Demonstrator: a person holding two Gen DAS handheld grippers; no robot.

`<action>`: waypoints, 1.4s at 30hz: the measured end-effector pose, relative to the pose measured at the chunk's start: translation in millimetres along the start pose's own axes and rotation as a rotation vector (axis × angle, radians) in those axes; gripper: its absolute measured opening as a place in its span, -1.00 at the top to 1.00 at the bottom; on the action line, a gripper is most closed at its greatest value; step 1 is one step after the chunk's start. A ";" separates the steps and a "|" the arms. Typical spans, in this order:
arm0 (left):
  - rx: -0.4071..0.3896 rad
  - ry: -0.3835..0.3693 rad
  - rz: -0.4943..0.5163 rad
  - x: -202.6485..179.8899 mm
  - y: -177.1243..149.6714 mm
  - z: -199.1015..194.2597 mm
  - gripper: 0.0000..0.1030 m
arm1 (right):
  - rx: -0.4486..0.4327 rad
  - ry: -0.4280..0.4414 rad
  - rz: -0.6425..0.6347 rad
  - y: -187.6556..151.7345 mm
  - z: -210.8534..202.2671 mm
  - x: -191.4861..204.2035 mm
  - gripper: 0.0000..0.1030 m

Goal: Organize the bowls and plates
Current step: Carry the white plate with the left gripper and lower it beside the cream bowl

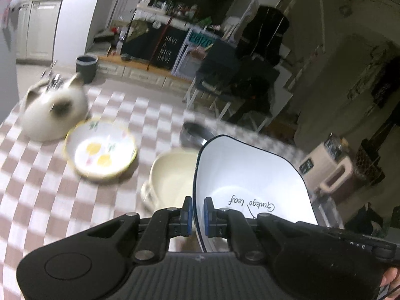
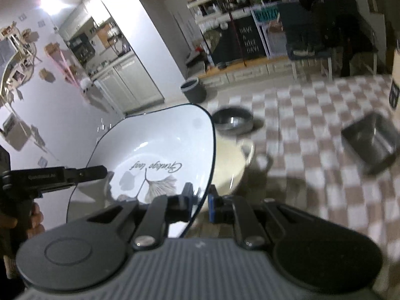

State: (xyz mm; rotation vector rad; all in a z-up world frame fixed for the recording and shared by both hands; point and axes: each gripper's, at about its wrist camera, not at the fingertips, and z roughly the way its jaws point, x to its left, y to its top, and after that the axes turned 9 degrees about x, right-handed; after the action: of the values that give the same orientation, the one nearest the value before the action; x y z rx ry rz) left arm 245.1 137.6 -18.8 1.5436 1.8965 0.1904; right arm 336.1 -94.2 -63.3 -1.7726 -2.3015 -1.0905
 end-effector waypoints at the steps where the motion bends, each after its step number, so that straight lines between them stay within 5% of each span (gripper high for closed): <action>1: 0.022 0.004 0.000 3.3 -8.6 2.4 0.83 | 0.015 -0.006 0.000 -6.5 4.8 1.8 0.70; 6: 0.132 0.017 -0.024 20.8 -41.6 25.5 0.83 | 0.127 -0.053 -0.010 -53.2 23.4 -2.8 0.70; 16: 0.293 0.062 -0.041 38.9 -63.9 65.9 0.76 | 0.247 -0.130 -0.040 -79.8 55.9 -2.7 0.69; 42: 0.409 0.161 -0.016 48.7 -66.9 101.6 0.67 | 0.378 -0.219 -0.022 -79.5 116.1 15.7 0.69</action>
State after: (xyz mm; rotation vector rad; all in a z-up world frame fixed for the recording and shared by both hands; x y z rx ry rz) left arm 246.0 132.9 -149.8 1.8220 2.1717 -0.0909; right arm 305.5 -26.0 -183.6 -1.7879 -2.4432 -0.4350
